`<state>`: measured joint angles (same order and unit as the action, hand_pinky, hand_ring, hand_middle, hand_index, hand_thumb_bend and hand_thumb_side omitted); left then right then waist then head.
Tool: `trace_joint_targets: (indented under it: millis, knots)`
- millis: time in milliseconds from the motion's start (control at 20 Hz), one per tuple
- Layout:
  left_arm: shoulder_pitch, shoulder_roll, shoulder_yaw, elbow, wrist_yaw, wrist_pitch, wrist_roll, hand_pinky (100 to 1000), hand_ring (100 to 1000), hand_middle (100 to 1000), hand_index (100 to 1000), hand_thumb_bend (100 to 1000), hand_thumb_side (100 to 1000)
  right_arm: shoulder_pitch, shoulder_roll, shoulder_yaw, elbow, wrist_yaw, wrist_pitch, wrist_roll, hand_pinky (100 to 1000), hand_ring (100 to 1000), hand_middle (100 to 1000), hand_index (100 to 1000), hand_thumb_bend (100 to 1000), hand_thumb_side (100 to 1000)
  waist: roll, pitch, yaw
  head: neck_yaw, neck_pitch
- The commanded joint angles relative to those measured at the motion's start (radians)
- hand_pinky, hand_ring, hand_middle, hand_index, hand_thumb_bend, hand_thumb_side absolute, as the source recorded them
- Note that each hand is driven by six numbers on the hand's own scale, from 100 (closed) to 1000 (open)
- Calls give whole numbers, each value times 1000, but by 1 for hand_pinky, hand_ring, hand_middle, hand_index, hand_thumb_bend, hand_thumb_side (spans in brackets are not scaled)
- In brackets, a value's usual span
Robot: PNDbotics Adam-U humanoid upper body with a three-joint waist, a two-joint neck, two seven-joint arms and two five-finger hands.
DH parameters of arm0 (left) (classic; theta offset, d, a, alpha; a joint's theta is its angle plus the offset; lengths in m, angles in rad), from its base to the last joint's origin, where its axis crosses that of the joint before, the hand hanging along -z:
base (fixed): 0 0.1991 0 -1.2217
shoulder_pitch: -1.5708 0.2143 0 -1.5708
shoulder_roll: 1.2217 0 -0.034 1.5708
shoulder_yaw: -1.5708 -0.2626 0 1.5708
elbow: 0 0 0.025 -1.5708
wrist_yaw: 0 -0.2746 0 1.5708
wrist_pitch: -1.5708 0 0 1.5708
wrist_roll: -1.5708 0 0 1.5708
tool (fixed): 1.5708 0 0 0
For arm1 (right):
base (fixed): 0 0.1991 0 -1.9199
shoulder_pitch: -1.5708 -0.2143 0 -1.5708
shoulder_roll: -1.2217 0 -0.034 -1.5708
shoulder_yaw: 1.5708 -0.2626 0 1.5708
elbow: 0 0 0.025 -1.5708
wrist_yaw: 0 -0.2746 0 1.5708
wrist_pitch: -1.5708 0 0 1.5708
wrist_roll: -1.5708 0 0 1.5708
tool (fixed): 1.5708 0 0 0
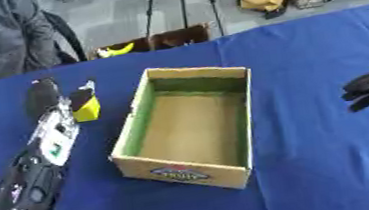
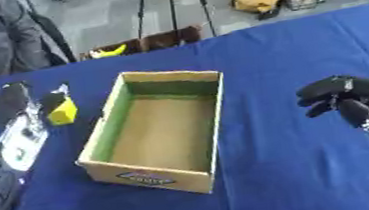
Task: Pick up objects on the table and place them in the box.
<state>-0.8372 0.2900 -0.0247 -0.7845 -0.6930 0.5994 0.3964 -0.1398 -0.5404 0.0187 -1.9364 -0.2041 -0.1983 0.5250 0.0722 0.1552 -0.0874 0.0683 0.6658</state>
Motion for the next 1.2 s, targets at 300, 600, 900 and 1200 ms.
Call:
trace_joint_targets:
  millis: [300, 600, 900, 1200]
  knots:
    - [-16, 12, 1, 18, 20, 2, 12, 420, 519, 554, 760, 534, 627, -9, -8, -7, -9, 4, -1, 6, 739, 815, 799, 845, 100, 782, -4, -10, -1, 0, -13]
    - [-8, 4, -2, 34, 2, 13, -17, 416, 508, 535, 756, 514, 615, -7, -7, -8, -8, 6, -2, 7, 739, 816, 800, 846, 100, 784, -4, -8, -3, 0, -12]
    - [-3, -5, -2, 41, -5, 16, -28, 415, 509, 530, 755, 518, 609, -9, -6, -8, -7, 8, -2, 9, 740, 816, 800, 846, 100, 787, -3, -4, -6, 1, -16]
    - [1, -13, -4, 46, -10, 14, -32, 413, 510, 530, 755, 521, 606, -8, -4, -8, -6, 10, -3, 11, 740, 817, 800, 846, 100, 788, -3, -2, -6, 1, -17]
